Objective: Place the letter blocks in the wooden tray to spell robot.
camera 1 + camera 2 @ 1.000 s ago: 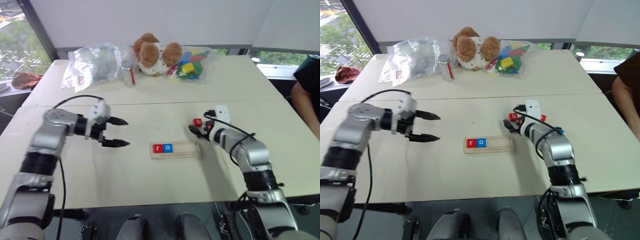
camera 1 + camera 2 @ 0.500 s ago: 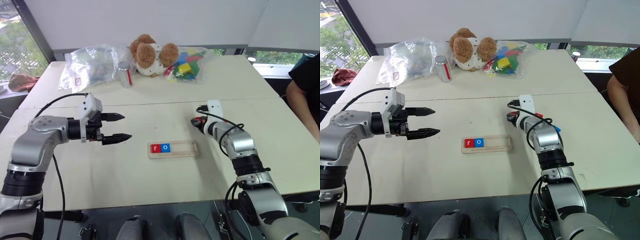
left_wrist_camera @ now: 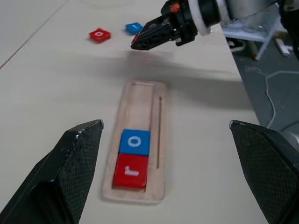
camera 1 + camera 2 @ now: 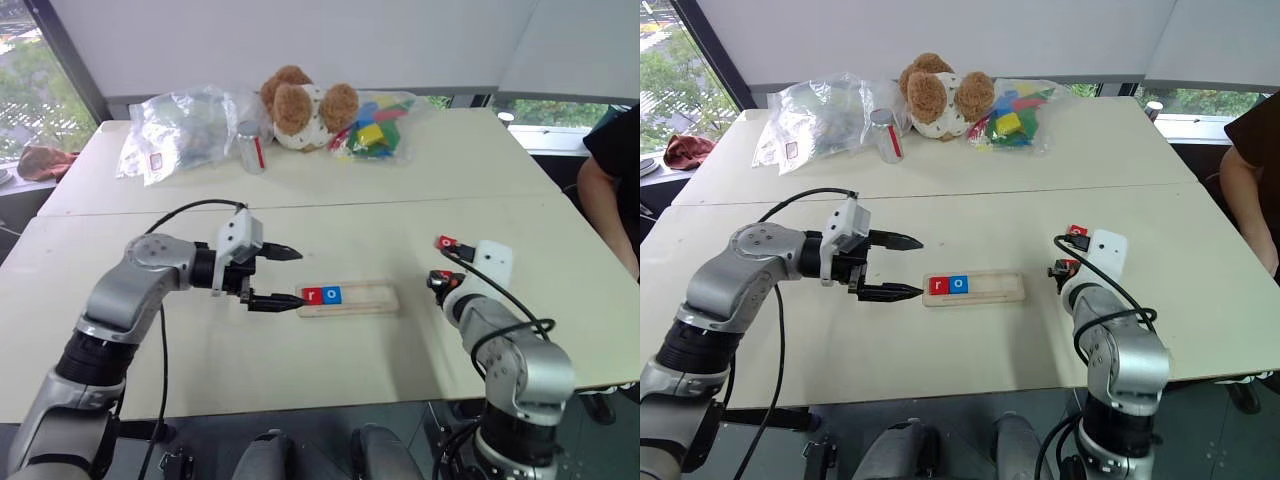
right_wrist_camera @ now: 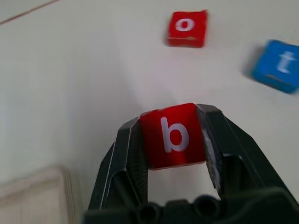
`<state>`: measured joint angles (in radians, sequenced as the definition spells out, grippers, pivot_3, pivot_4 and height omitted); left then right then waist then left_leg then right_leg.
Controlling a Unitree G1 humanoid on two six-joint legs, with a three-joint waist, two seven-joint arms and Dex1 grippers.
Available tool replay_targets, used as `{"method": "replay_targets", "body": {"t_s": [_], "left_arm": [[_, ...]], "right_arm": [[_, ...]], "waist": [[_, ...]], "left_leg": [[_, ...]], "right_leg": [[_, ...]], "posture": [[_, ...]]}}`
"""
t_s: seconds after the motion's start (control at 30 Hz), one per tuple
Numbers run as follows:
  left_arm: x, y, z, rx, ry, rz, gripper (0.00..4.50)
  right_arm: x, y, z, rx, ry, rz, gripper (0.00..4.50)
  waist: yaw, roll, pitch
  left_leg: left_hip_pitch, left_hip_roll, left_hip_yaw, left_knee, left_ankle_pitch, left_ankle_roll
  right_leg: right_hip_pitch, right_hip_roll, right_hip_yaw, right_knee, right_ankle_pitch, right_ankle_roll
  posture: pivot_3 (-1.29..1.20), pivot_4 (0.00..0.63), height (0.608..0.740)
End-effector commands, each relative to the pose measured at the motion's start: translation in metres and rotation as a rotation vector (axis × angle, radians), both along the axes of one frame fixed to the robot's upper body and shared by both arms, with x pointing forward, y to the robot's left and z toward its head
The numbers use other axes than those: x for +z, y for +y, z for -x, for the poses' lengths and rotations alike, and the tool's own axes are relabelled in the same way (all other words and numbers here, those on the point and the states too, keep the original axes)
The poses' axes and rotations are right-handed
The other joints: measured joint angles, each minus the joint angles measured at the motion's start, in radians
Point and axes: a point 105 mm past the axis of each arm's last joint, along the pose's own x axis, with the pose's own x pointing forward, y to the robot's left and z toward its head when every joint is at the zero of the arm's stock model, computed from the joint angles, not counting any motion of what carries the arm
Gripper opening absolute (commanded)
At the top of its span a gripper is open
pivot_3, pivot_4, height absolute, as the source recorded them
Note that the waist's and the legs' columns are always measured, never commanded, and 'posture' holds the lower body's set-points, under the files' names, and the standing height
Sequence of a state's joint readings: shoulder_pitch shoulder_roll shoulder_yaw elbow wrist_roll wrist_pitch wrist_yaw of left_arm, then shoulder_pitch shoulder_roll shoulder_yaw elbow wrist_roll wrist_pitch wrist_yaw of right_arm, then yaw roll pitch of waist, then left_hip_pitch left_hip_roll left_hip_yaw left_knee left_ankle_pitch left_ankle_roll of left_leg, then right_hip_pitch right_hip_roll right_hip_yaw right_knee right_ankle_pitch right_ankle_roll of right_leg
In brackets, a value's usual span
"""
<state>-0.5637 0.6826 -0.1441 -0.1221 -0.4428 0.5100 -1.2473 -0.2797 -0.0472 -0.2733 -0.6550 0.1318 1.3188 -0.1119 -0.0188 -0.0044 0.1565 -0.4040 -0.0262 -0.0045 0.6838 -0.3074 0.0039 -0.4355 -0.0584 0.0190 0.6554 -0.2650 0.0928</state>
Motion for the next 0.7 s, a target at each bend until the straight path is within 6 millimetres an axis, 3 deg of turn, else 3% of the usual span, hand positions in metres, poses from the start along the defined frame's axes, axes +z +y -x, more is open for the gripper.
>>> {"method": "replay_targets", "body": {"t_s": [0.03,0.23,0.47,0.57,0.7], "left_arm": [[0.007,-0.002,-0.004,-0.020,-0.042,0.003,4.50],[0.006,-0.007,-0.009,-0.031,-0.050,0.001,4.50],[0.002,0.001,-0.009,-0.017,-0.029,-0.018,4.50],[0.003,0.004,-0.012,-0.011,-0.027,-0.024,4.50],[0.001,0.010,-0.011,-0.033,-0.011,-0.070,4.50]], "right_arm": [[0.003,-0.013,0.017,-0.098,-0.009,0.007,1.21],[-0.022,-0.015,0.015,-0.124,0.066,-0.052,1.21],[-0.020,-0.019,0.013,-0.117,0.056,-0.041,4.45],[0.000,-0.023,0.010,-0.069,-0.006,0.011,4.45],[0.042,-0.036,-0.004,0.168,-0.116,0.219,4.45]], "waist": [[0.002,0.000,0.000],[0.003,0.000,0.000],[0.002,0.000,0.000],[0.005,0.000,0.000],[0.005,0.001,0.000]], "left_leg": [[0.000,0.000,0.000,0.000,0.000,0.000],[0.002,0.000,0.000,0.000,0.000,0.000],[0.003,0.001,0.000,0.000,0.000,0.000],[0.003,0.001,0.000,0.000,0.000,0.000],[0.003,0.000,0.000,0.001,0.000,0.001]], "right_leg": [[0.000,0.000,0.000,0.000,0.000,0.000],[0.003,0.002,0.000,0.000,0.000,0.000],[0.003,0.003,0.000,0.000,0.000,0.000],[0.004,0.003,0.000,0.000,0.000,0.000],[0.005,0.002,-0.001,-0.002,0.000,0.000]], "posture": [[0.00,0.150,0.740],[0.00,0.150,0.740],[0.00,0.150,0.740],[0.00,0.150,0.740],[0.00,0.150,0.740]]}}
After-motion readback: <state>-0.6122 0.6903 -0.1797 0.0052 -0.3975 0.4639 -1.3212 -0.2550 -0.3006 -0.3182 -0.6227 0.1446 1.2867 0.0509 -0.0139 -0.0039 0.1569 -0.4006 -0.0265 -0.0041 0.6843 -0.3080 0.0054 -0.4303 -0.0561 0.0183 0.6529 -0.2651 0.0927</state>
